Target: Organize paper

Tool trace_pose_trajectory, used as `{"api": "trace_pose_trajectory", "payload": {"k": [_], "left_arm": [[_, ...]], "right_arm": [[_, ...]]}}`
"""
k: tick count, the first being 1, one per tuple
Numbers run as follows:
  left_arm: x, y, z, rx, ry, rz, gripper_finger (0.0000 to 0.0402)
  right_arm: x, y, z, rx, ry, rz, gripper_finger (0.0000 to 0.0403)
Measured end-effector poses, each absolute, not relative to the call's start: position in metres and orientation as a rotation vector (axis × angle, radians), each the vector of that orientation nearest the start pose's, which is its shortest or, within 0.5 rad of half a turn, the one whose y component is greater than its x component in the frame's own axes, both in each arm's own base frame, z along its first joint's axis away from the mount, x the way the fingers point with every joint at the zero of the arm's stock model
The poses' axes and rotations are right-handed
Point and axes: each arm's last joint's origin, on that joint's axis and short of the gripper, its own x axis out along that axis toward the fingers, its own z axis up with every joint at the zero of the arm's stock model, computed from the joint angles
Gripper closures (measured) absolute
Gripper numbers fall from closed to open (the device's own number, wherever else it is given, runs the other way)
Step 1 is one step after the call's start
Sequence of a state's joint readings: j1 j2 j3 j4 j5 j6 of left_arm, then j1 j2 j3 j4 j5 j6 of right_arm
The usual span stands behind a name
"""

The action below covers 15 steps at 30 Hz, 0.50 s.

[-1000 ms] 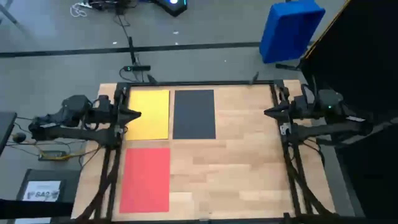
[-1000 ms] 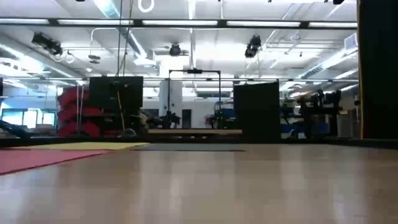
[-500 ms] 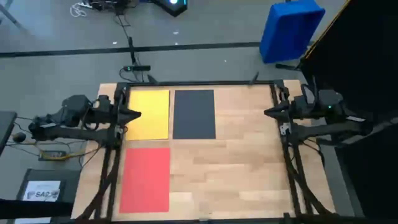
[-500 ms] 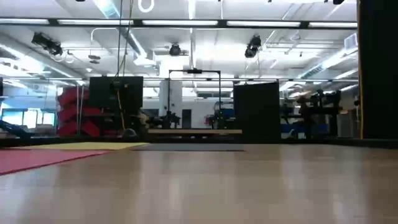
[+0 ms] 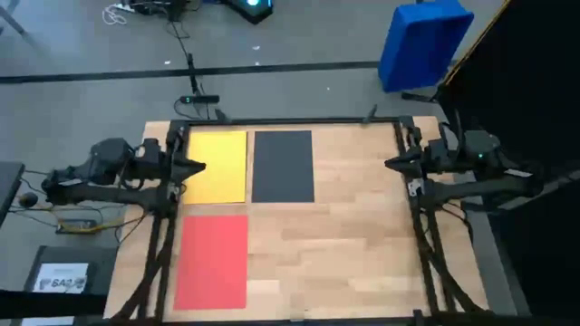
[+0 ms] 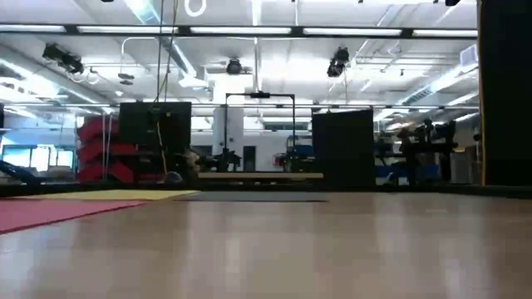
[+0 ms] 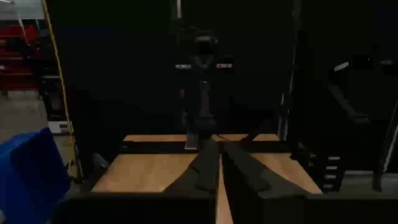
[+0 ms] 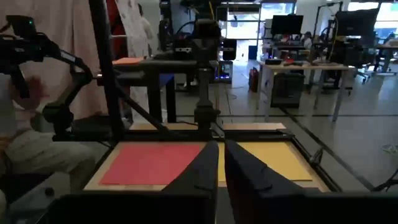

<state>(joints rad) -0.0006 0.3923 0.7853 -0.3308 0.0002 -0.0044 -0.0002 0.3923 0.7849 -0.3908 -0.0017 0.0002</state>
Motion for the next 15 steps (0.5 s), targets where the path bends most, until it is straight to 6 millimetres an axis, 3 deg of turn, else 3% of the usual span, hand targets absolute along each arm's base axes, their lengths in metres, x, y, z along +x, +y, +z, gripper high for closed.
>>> {"api": "trace_pose_trajectory", "payload": {"k": [15], "left_arm": [[0.0751,-0.0001,0.3667,-0.016,-0.135,-0.003,0.0401]], "right_arm": [[0.0763,0.0000,0.3538,0.000,-0.001,0.002,0.0401]]}}
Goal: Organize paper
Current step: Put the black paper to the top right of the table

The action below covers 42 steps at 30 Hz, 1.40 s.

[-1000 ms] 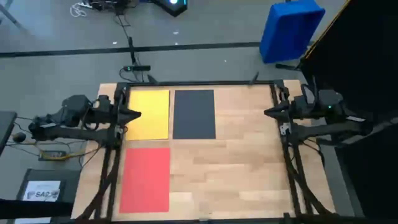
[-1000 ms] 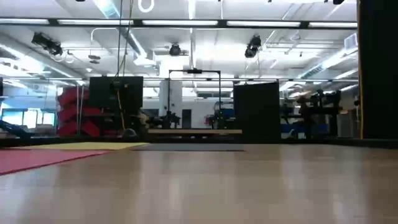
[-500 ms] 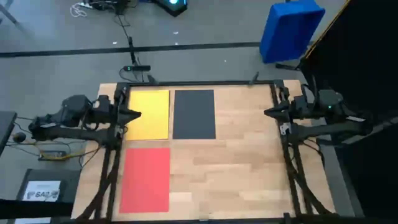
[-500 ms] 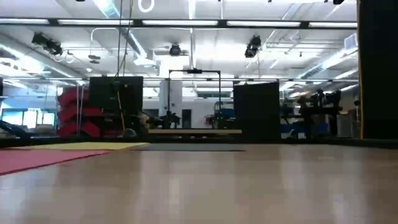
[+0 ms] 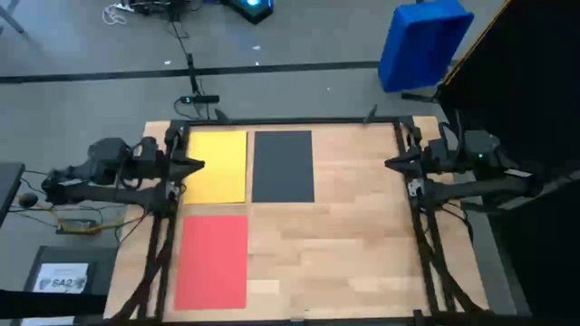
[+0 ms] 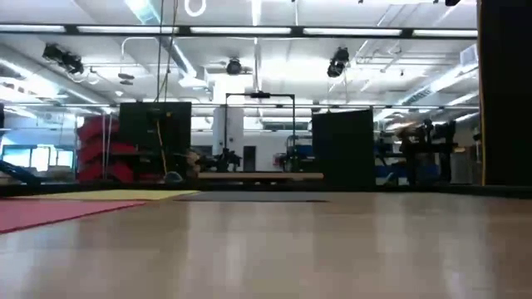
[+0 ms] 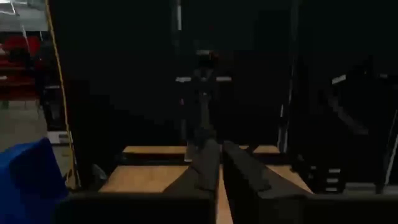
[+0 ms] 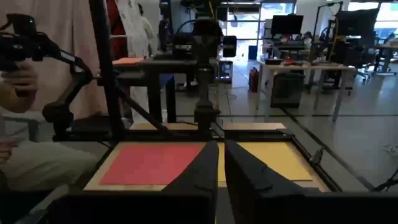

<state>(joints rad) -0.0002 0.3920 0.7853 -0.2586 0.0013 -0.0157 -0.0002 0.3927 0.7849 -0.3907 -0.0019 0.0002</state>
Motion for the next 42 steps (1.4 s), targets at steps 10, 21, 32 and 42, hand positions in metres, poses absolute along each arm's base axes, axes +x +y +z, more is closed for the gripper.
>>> {"api": "trace_pose_trajectory", "payload": {"k": [10,21,32,42], "left_arm": [[0.077,0.000,0.369,0.051,-0.155,0.018,0.0401],[0.132,0.006,0.347,0.032,0.103,0.194,0.0379],[0.178,0.006,0.317,-0.074,0.325,0.236,0.0369],[0.202,0.007,0.270,-0.210,0.658,0.373,0.0368]], "right_arm": [[0.076,0.000,0.354,0.000,-0.002,0.001,0.0401],[0.076,0.000,0.354,0.000,-0.002,0.002,0.0401],[0.076,0.000,0.354,0.000,-0.002,0.001,0.0401],[0.076,0.000,0.354,0.000,-0.002,0.002,0.0401]]}}
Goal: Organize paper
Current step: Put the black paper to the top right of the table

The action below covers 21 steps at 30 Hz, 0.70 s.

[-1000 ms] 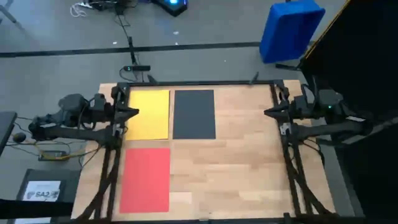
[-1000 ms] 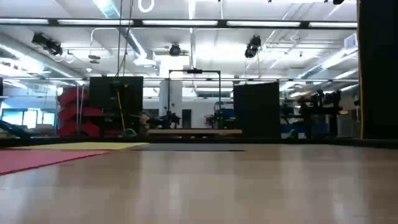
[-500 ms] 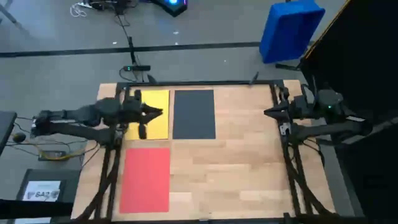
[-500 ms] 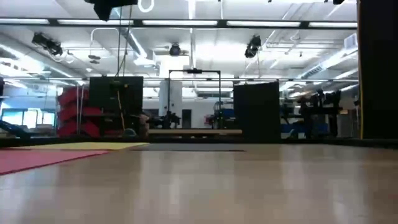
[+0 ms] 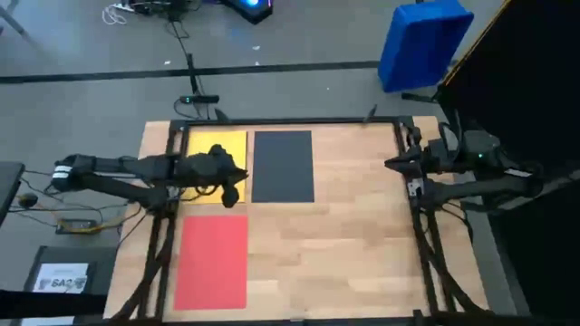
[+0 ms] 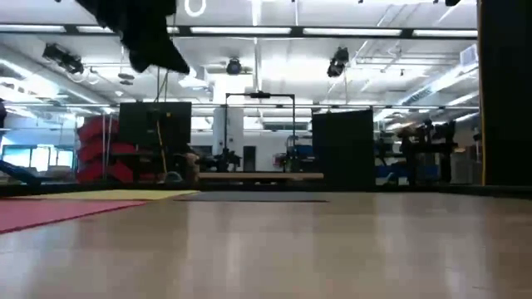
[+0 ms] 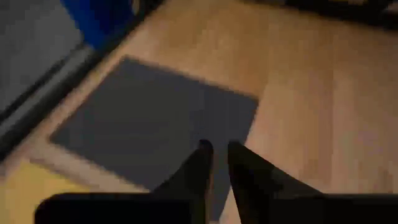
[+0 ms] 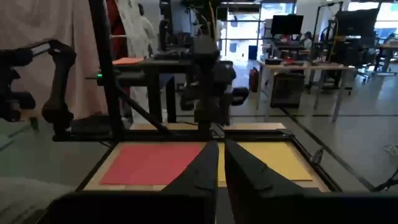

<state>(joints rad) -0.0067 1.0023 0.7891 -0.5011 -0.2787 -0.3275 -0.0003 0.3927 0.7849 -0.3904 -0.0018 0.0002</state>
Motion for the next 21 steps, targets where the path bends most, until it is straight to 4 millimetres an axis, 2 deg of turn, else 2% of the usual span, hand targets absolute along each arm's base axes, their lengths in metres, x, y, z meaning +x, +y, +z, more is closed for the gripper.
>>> {"api": "trace_pose_trajectory", "payload": {"k": [6,12,16,21], "left_arm": [[0.224,-0.001,0.246,-0.209,0.772,0.333,0.0350],[0.251,-0.003,0.226,-0.131,0.794,0.298,0.0266],[0.264,0.005,0.212,-0.119,0.807,0.315,0.0209],[0.276,0.017,0.206,-0.132,0.870,0.356,0.0175]], "right_arm": [[0.076,0.000,0.354,0.000,-0.002,0.002,0.0401],[0.076,0.000,0.354,0.000,-0.002,0.001,0.0401],[0.076,0.000,0.354,0.000,-0.001,0.002,0.0401],[0.076,0.000,0.354,0.000,-0.002,0.002,0.0401]]}}
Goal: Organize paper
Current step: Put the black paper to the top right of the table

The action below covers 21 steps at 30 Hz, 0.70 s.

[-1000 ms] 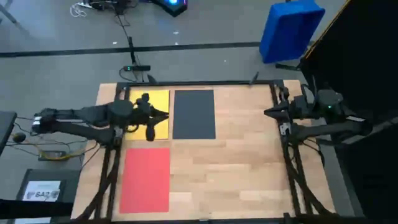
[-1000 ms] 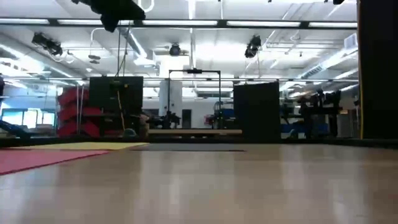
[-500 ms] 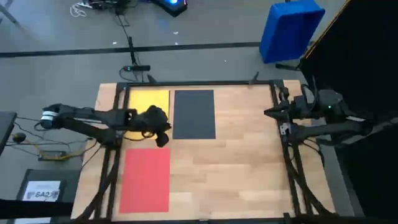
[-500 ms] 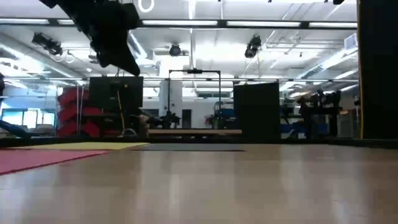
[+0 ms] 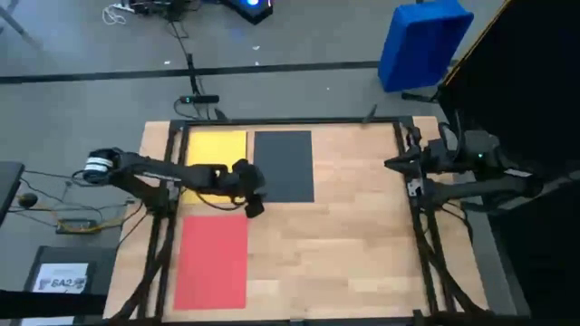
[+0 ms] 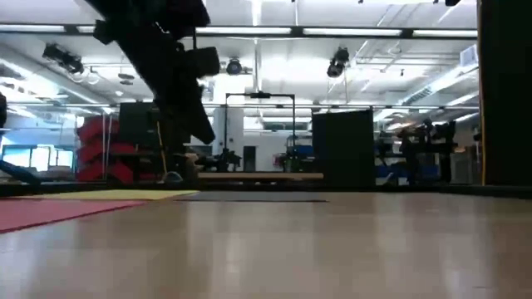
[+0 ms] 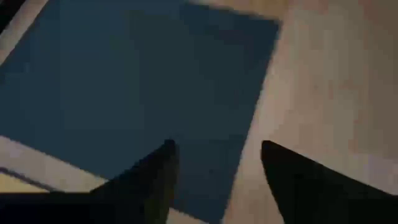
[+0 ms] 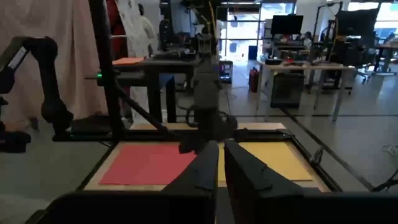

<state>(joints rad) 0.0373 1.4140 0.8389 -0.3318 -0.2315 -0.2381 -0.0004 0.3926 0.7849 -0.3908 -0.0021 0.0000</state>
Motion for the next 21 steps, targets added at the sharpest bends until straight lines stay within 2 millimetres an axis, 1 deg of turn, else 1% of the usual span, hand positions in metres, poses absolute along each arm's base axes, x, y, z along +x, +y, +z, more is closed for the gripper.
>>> {"api": "trace_pose_trajectory", "payload": {"k": [4,9,12,16,21], "left_arm": [[0.293,0.026,0.212,-0.114,0.916,0.318,0.0172],[0.316,0.039,0.221,-0.039,1.051,0.288,0.0172],[0.327,0.045,0.223,0.004,1.126,0.265,0.0172],[0.341,0.051,0.216,0.059,1.171,0.230,0.0172],[0.350,0.062,0.195,0.017,1.257,0.171,0.0172]], "right_arm": [[0.076,0.000,0.354,0.000,-0.001,0.002,0.0401],[0.076,0.000,0.354,0.000,-0.002,0.001,0.0401],[0.076,0.000,0.354,0.000,-0.001,0.001,0.0401],[0.076,0.000,0.354,0.000,-0.002,0.002,0.0401],[0.076,0.000,0.354,0.000,-0.002,0.001,0.0401]]}}
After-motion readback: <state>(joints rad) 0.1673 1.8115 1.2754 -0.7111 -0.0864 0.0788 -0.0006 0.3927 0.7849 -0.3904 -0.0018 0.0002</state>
